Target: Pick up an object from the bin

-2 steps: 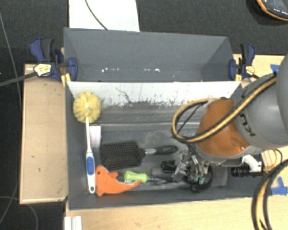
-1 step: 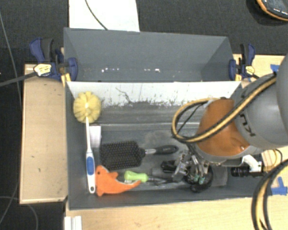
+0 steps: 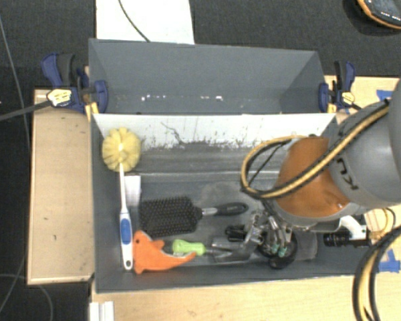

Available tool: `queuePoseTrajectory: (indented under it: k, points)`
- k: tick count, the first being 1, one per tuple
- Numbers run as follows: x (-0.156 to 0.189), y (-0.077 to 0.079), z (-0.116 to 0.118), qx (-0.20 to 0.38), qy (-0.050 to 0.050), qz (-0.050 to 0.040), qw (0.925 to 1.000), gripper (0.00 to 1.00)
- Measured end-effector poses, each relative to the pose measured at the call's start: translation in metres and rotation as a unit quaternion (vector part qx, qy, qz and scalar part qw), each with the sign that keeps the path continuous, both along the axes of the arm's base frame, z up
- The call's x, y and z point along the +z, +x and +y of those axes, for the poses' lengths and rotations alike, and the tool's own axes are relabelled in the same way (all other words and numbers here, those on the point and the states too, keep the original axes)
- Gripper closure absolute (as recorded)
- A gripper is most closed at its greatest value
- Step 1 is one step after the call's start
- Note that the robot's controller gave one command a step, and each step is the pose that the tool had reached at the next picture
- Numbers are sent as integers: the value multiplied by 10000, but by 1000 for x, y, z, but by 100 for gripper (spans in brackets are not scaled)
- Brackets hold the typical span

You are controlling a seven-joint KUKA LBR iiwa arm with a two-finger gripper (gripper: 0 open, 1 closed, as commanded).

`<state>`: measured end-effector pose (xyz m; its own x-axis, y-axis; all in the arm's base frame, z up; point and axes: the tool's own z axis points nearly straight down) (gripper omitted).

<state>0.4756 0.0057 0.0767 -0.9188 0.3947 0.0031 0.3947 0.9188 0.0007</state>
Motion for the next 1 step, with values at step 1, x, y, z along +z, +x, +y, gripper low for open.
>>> queuePoseTrajectory:
  k: [1]
  points:
    - [25,2,0,4,2,-20,10000,100]
